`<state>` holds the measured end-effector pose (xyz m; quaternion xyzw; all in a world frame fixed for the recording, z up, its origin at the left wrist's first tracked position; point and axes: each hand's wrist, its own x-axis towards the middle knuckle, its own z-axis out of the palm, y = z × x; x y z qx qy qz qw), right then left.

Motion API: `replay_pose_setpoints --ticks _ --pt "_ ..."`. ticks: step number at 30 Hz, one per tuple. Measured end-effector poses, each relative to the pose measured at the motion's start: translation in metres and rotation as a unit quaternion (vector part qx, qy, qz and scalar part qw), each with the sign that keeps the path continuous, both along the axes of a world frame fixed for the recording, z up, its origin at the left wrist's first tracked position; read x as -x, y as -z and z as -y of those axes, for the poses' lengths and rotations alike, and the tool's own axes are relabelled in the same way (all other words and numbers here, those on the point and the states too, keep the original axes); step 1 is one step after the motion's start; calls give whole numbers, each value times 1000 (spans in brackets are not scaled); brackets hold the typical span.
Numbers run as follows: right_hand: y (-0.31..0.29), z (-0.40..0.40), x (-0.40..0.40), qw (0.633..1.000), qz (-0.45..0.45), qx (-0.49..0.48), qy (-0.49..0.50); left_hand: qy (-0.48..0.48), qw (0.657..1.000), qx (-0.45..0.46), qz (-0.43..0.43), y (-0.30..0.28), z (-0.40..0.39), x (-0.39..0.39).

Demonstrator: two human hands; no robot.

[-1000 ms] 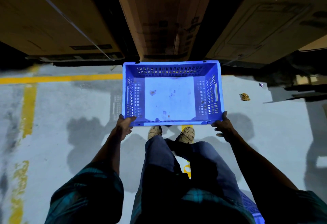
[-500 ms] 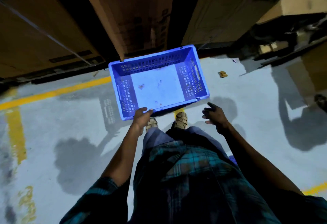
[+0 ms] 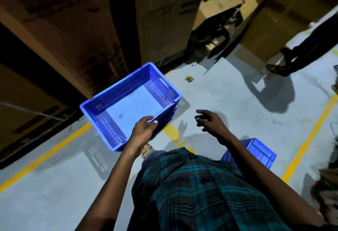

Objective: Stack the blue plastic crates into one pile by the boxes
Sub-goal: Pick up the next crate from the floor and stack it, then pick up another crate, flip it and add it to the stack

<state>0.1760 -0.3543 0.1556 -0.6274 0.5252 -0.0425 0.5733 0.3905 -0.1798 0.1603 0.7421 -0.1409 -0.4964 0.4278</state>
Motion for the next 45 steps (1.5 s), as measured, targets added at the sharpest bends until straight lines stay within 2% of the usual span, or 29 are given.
replay_pose_setpoints --ticks 5,10,16,23,27,33,38,41,45 --pt "-8 -35 83 995 38 11 95 80 995 32 47 -13 17 52" --pt "-8 -79 171 975 53 2 215 147 988 26 43 -14 30 125" --pt "-12 -109 236 930 77 4 360 312 950 11 30 -25 27 201" --pt "-7 -129 285 897 63 15 436 397 916 41 47 -22 53 237" --pt "9 -136 316 860 36 0 509 446 892 53 39 -16 93 265" --pt "27 -138 356 777 -26 -64 626 579 814 30 35 8 166 318" --pt "70 -136 390 728 -62 -114 673 669 739 17 83 49 219 354" --pt "119 -133 411 713 -77 -155 679 676 729 7 107 79 241 368" --pt "204 -135 436 718 -133 -217 648 678 724 -7 129 134 254 396"
